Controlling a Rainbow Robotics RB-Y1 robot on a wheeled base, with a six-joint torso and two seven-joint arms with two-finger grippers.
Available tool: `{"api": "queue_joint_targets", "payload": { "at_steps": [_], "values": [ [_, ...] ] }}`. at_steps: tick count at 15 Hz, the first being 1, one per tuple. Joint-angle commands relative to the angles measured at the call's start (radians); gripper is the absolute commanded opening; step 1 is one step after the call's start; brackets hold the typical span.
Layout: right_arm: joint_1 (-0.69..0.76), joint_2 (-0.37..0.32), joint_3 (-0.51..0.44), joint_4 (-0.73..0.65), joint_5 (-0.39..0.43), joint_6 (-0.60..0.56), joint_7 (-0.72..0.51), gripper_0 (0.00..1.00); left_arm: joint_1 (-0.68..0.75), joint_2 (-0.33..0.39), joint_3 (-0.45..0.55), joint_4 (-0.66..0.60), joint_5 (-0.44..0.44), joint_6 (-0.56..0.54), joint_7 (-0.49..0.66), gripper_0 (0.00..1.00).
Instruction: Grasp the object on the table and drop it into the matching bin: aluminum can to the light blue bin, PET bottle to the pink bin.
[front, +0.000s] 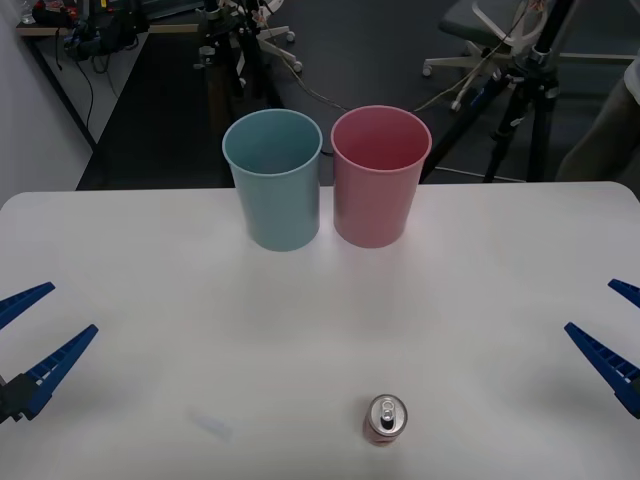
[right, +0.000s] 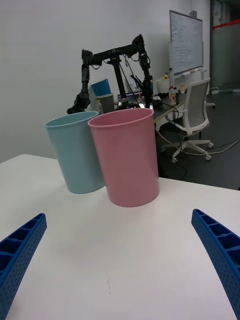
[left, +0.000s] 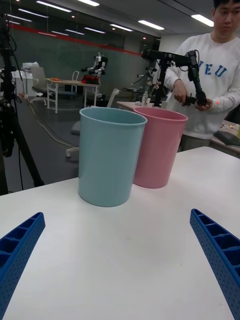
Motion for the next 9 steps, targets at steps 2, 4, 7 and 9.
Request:
{"api": "queue_joint_targets", "payload": {
  "at_steps": [2,4,7,9],
  "values": [
    [0.007,0.018,0.004,0.015,0.037,0.002,-0.003,1.00,0.000,0.000,0.000,0.000,0.000,0.000,0.000,1.00],
    [0.005,0.018,0.008,0.009,0.054,0.010,-0.006,1.00,0.000,0.000,0.000,0.000,0.000,0.000,0.000,1.00],
    [0.005,0.018,0.036,0.011,0.076,0.014,0.009,1.00,0.000,0.000,0.000,0.000,0.000,0.000,0.000,1.00],
    [0.016,0.018,0.063,0.009,0.082,0.013,0.026,1.00,0.000,0.000,0.000,0.000,0.000,0.000,0.000,1.00]
  ]
}}
